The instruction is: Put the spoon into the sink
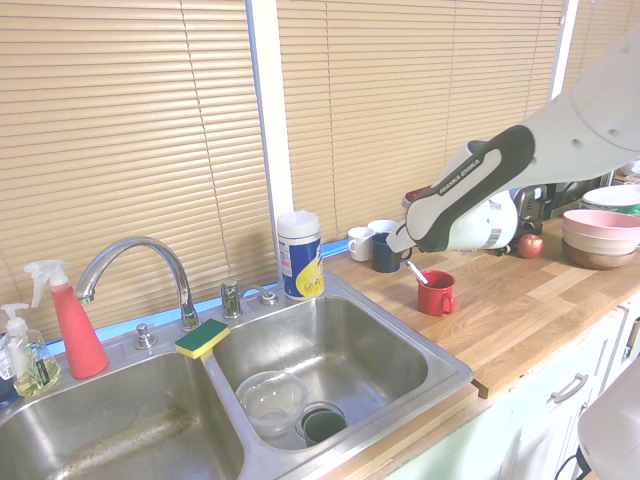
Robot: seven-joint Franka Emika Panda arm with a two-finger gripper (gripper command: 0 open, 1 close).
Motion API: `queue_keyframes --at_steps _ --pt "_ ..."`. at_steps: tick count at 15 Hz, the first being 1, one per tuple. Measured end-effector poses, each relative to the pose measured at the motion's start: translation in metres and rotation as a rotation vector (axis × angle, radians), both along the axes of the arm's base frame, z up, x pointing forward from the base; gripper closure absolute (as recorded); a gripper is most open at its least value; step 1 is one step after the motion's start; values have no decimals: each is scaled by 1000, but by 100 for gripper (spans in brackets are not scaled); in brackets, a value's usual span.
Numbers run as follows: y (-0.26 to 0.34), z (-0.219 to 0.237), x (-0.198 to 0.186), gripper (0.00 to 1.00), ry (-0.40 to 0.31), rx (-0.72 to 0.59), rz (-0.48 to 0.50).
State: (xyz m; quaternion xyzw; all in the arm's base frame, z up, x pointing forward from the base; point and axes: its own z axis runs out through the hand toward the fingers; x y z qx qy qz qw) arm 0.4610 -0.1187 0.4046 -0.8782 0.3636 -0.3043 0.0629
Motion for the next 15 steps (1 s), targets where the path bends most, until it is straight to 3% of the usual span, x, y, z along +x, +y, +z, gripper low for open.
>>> queue_keyframes --at_steps 1,2,15 --pt "-5 -6 2 0 28 -29 6" --pt "-10 -11 3 100 53 -60 12" --pt "3 -20 3 100 122 -184 123"
